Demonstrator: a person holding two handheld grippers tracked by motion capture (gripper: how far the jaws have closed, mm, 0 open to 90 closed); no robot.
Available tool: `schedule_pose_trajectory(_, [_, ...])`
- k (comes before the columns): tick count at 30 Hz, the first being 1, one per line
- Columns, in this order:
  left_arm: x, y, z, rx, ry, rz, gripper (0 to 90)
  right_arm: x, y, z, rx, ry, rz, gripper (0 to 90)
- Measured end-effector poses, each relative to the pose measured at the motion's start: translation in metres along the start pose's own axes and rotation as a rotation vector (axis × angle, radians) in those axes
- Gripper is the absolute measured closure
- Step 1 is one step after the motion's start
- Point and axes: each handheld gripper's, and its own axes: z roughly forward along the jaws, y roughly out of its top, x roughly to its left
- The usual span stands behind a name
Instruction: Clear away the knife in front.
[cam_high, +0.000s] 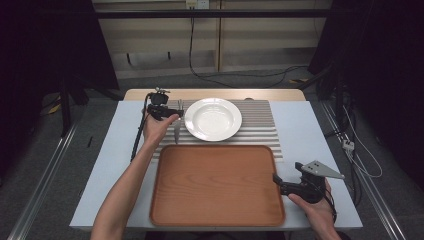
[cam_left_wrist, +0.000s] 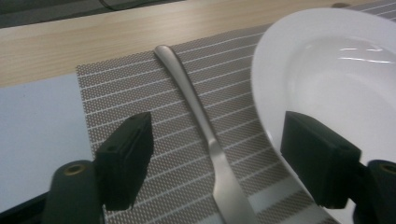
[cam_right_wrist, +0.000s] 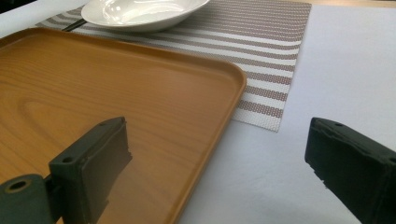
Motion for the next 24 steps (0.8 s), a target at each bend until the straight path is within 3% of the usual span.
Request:
schedule_pose_trajectory(1, [0.001, 0.0, 0.004, 0.011, 0.02, 0.005, 29.9, 0.0, 0.0, 0.0, 0.005, 0.0, 0.0, 6.1])
schedule_pose_trajectory(5, [0.011, -0.002, 0.017, 0.023, 0.005, -0.034, 33.9, 0.001, 0.0, 0.001, 0.004, 0.003, 0.0, 6.1])
schedule_pose_trajectory(12, [0.013, -0.004, 0.031, 0.035, -0.008, -0.039, 48.6, 0.0, 0.0, 0.002, 0.009, 0.008, 0.002, 6.2])
schedule_pose_trajectory(15, [0.01, -0.002, 0.038, 0.064, 0.004, -0.022, 54.3, 0.0, 0.0, 0.002, 0.01, 0.009, 0.001, 6.1])
schedule_pose_trajectory(19, [0.005, -0.001, 0.045, 0.071, 0.017, -0.001, 62.1, 0.001, 0.0, 0.002, 0.01, 0.012, 0.004, 6.1])
schedule_pose_trajectory(22, [0.005, 0.0, 0.047, 0.067, 0.022, -0.013, 66.4, 0.001, -0.001, 0.002, 0.009, 0.013, 0.006, 6.1])
schedule_pose_trajectory(24, [0.003, 0.003, 0.048, 0.082, 0.031, 0.007, 67.6, 0.0, -0.001, 0.002, 0.008, 0.013, 0.006, 6.1])
